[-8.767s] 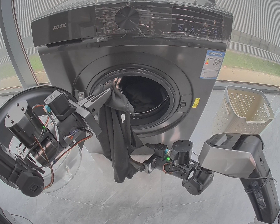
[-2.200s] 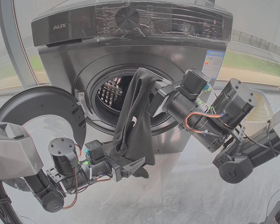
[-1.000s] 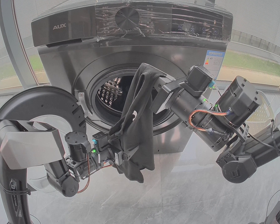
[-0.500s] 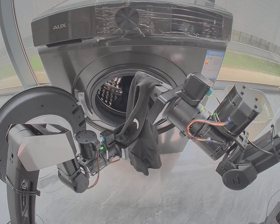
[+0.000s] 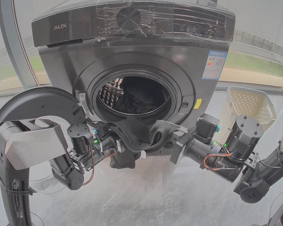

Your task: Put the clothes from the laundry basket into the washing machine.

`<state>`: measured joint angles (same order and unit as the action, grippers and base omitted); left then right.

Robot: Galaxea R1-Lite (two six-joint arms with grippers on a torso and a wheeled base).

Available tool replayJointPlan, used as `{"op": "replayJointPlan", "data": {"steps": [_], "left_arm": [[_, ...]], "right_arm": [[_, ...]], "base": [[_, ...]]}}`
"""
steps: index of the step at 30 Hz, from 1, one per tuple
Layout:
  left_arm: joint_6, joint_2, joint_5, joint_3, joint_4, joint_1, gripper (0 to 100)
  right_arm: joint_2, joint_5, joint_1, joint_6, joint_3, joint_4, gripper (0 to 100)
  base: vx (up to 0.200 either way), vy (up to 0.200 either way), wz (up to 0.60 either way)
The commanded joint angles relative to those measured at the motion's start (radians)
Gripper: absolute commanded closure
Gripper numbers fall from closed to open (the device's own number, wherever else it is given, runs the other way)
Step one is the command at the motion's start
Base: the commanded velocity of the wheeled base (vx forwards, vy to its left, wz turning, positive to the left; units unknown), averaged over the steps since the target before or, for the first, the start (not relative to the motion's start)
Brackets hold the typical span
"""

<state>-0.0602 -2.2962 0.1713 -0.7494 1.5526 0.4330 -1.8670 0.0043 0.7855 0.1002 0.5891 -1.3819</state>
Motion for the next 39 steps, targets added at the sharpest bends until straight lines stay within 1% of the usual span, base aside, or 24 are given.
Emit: {"op": "replayJointPlan", "data": {"steps": [1, 3, 5, 8, 9, 11, 13, 18, 21, 22, 23, 26, 27, 28, 30, 31, 33, 34, 35, 36, 37, 38, 39], "left_arm": [[-0.018, 0.115, -0.001, 0.042, 0.003, -0.010, 100], [-0.024, 0.138, -0.001, 0.056, 0.004, -0.010, 100], [-0.049, 0.179, -0.001, 0.076, 0.003, -0.008, 100], [-0.082, 0.239, 0.002, 0.113, 0.003, -0.008, 100], [-0.092, 0.261, 0.005, 0.128, 0.003, -0.008, 100], [-0.101, 0.285, 0.008, 0.150, 0.003, -0.008, 100], [-0.118, 0.322, 0.013, 0.176, 0.003, -0.008, 100], [-0.122, 0.359, 0.013, 0.189, 0.003, 0.000, 100], [-0.124, 0.377, 0.013, 0.191, 0.003, 0.003, 100], [-0.124, 0.394, 0.014, 0.191, 0.003, 0.003, 100], [-0.124, 0.403, 0.014, 0.193, 0.003, 0.004, 100], [-0.127, 0.458, 0.017, 0.214, 0.001, 0.016, 100], [-0.136, 0.501, 0.027, 0.242, 0.001, 0.032, 100], [-0.138, 0.514, 0.037, 0.251, 0.000, 0.038, 100], [-0.127, 0.551, 0.056, 0.301, 0.001, 0.056, 100], [-0.127, 0.575, 0.062, 0.335, 0.001, 0.066, 100], [-0.130, 0.624, 0.068, 0.406, 0.000, 0.093, 100], [-0.139, 0.638, 0.070, 0.429, -0.002, 0.112, 100], [-0.139, 0.638, 0.070, 0.429, -0.002, 0.112, 100], [-0.132, 0.633, 0.060, 0.441, -0.002, 0.127, 100], [-0.119, 0.626, 0.053, 0.436, 0.000, 0.128, 100], [-0.118, 0.624, 0.051, 0.435, 0.000, 0.128, 100], [-0.102, 0.624, 0.047, 0.433, -0.002, 0.128, 100]], "right_arm": [[0.014, 0.002, -0.037, -0.020, -0.141, 0.021, 100], [0.011, 0.005, -0.055, -0.034, -0.175, 0.030, 100], [-0.003, 0.011, -0.068, -0.040, -0.223, 0.030, 100], [-0.049, 0.014, -0.061, -0.039, -0.281, 0.011, 100], [-0.066, 0.016, -0.060, -0.036, -0.292, 0.001, 100], [-0.092, 0.017, -0.060, -0.030, -0.295, -0.016, 100], [-0.138, 0.020, -0.061, -0.027, -0.295, -0.060, 100], [-0.138, 0.043, -0.052, -0.028, -0.279, -0.091, 100], [-0.130, 0.043, -0.051, -0.028, -0.269, -0.091, 100], [-0.123, 0.039, -0.048, -0.025, -0.265, -0.089, 0], [-0.119, 0.037, -0.046, -0.024, -0.267, -0.089, 0], [-0.100, 0.033, -0.043, -0.019, -0.315, -0.078, 0], [-0.078, 0.033, -0.048, -0.030, -0.382, -0.077, 0], [-0.072, 0.033, -0.048, -0.030, -0.402, -0.077, 0], [-0.063, 0.033, -0.045, -0.028, -0.460, -0.078, 0], [-0.061, 0.033, -0.045, -0.027, -0.480, -0.085, 0], [-0.061, 0.033, -0.054, -0.027, -0.493, -0.086, 0], [-0.063, 0.031, -0.060, -0.025, -0.489, -0.083, 0], [-0.063, 0.031, -0.060, -0.025, -0.489, -0.083, 0], [-0.061, 0.020, -0.069, -0.022, -0.476, -0.080, 0], [-0.061, -0.003, -0.074, -0.019, -0.465, -0.078, 0], [-0.061, -0.009, -0.074, -0.019, -0.462, -0.078, 0], [-0.061, -0.050, -0.080, -0.017, -0.440, -0.074, 0]], "base": [[0.000, 0.000, 0.00], [0.000, 0.000, 0.00], [0.000, 0.000, 0.00], [0.000, 0.000, 0.00], [0.000, 0.000, 0.00], [0.000, 0.000, 0.00], [0.000, 0.000, 0.00], [0.000, 0.000, 0.00], [0.000, 0.000, 0.00], [0.000, 0.000, 0.00], [0.000, 0.000, 0.00], [0.000, 0.000, 0.00], [0.000, 0.000, 0.00], [0.000, 0.000, 0.00], [0.000, 0.000, 0.00], [0.000, 0.000, 0.00], [0.000, 0.000, 0.00], [0.000, 0.000, 0.00], [0.000, 0.000, 0.00], [0.000, 0.000, 0.00], [0.000, 0.000, 0.00], [0.000, 0.000, 0.00], [0.000, 0.000, 0.00]]}}
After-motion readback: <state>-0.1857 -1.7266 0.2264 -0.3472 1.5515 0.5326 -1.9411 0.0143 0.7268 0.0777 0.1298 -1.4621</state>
